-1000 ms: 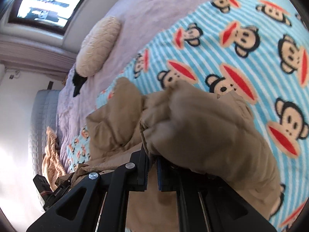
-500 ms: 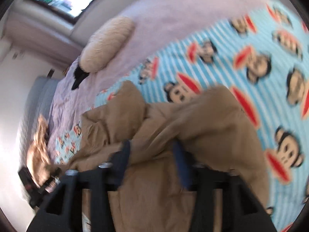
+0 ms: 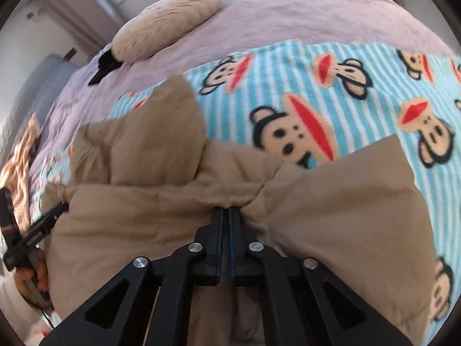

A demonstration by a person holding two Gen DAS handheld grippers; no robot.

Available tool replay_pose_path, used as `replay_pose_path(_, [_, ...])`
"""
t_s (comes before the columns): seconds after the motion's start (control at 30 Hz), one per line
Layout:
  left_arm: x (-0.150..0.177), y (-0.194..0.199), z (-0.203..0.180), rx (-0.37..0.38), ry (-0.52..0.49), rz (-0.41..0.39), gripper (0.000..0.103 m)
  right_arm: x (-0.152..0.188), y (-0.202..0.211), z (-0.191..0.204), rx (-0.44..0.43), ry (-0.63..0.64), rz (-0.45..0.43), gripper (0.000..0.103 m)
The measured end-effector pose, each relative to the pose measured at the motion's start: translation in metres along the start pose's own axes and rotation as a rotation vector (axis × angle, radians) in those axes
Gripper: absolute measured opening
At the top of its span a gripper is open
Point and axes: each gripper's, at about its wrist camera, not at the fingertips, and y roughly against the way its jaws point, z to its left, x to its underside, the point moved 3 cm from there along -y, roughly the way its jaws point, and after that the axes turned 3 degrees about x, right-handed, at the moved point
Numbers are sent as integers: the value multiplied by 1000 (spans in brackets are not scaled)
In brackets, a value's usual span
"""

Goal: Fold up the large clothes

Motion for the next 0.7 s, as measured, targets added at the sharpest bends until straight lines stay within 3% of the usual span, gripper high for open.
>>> replay_pose_path(0.13, [-11,-16,-6,-27,-23,7,63,-12,-12,-4,39,-23,-3,0])
replay_pose_path(0.23, [-22,4,1,-39,-19,-13,63,-17,6,-7,48,-45,9,0])
replay_pose_path(0.33, [-29,34,29,-107,-21,-75,63,-14,49,-16,96,-2,-63,0])
replay_pose_path(0.43, [-28,34,67,-143,21,-40,63,-5,70,-46,172,-38,-76,0])
replay_pose_path(0.5, [-20,13,90,-171,58,20,63,2,52,-66,195,-77,-9,0])
replay_pose_path(0.57, [-10,-7,103,-119,129,58,67,4,27,-81,166,-134,34,0])
replay_pose_path(0.7, [-11,-29,102,-122,178,55,75,-11,-1,-90,153,-183,40,0])
